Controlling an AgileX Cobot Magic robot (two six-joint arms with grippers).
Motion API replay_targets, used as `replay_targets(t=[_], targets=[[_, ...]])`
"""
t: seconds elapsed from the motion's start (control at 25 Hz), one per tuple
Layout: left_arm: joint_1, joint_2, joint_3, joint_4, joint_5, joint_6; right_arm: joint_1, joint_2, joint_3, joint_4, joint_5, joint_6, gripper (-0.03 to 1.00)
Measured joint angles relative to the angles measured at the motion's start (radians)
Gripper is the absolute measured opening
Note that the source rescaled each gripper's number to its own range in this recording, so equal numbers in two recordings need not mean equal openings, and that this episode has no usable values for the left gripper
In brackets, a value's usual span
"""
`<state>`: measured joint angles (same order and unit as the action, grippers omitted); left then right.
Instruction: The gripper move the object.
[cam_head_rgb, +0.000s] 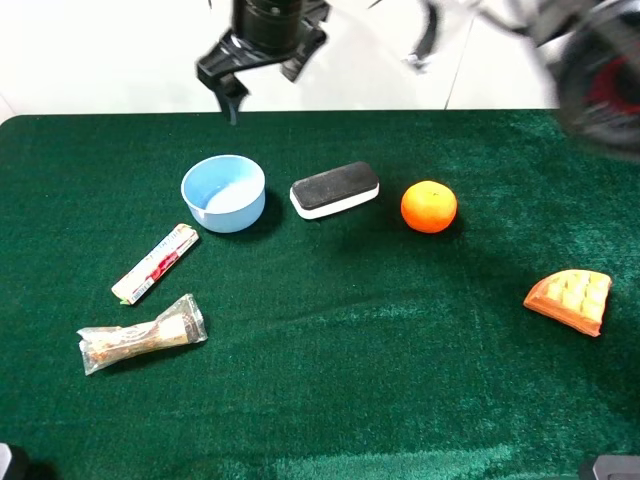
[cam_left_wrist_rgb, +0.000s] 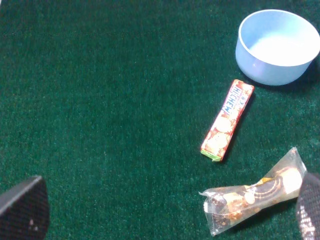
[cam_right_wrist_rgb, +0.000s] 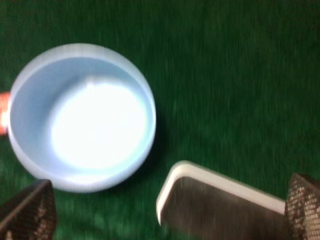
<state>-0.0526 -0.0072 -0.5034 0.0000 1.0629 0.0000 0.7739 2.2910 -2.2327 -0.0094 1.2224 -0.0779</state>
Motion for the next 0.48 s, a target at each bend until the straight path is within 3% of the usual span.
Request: replay_targets(t=[0.48], targets=[[0.000, 0.000, 0.000, 0.000, 0.000, 0.000, 0.000, -0.515, 0.753, -0.035, -0.017, 0.045, 1.00]])
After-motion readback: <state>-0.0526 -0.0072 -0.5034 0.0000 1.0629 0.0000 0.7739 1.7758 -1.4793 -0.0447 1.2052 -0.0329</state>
